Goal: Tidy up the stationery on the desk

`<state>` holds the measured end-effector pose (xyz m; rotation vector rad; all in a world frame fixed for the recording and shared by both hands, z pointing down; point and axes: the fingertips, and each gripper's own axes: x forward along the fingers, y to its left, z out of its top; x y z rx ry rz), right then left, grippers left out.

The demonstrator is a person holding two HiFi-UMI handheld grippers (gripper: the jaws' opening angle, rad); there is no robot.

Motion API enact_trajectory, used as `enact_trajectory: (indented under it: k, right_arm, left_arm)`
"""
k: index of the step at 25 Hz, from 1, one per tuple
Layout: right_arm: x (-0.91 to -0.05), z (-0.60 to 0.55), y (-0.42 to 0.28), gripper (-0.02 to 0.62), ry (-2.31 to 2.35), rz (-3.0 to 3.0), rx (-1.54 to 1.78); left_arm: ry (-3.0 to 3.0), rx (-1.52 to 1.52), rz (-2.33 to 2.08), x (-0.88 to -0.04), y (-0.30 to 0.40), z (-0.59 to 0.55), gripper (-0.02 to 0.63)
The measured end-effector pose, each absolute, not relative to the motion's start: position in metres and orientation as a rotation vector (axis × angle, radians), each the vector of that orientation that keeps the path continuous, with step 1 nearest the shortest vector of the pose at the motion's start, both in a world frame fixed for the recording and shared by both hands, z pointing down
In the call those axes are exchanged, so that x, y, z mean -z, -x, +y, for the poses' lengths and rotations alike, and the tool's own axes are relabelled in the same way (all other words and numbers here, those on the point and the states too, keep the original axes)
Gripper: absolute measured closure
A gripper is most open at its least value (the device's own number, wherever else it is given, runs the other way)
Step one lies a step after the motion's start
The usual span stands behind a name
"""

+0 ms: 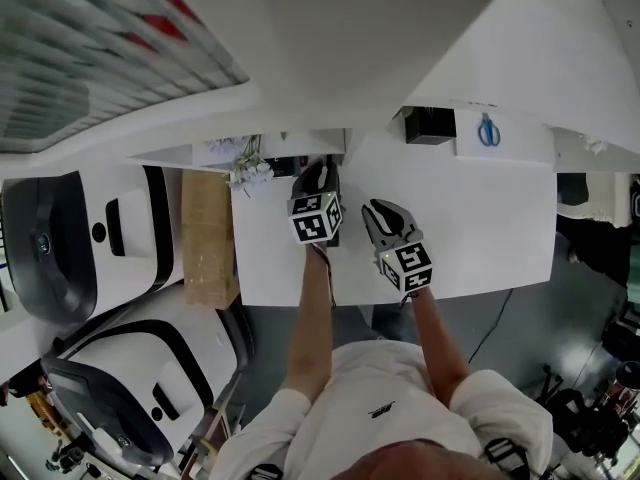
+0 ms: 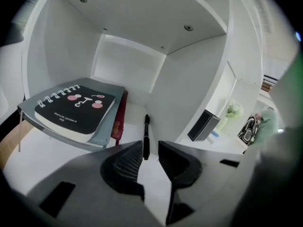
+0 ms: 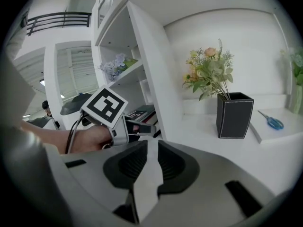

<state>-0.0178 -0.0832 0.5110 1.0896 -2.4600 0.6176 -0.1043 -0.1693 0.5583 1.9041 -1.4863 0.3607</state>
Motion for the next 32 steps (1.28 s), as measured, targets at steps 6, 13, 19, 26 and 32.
enact_trajectory:
  k: [6,13,19,26,32]
  right_arm:
    - [-0.498,-0.079,0.012,0.556,-1.143,-2.452,-0.597]
    - [-0.481,-0.068,0.013,0.588,-1.188,-2.448,-0.545]
    - [-0.462,-0.048,0.018,0.588,-1.236,-2.445,-0.529]
    - [-0.441,-0.026,0.024,0.588,-1.289,-2.427,-0.491]
    - [-0.428,-0.012,0.037,0.588,-1.322,-2.423,-0.442]
  left_arm:
    - [-2.011,-0.378,-1.491,-0.533,0.103,-0.134,0.606]
    - [-2.139,-0.390,-1.463,-0.498,0.102,-0.094,0.606]
    - [-2.220,-0.394,-1.419,-0.470,0.105,-0.065,0.606]
    - [-2.315,-0.387,-1.343,-0.446,0.108,-0.035,0.606]
    - [-2.349,-0.362,-1.320,-0.436,0.122,-0.016,0.606]
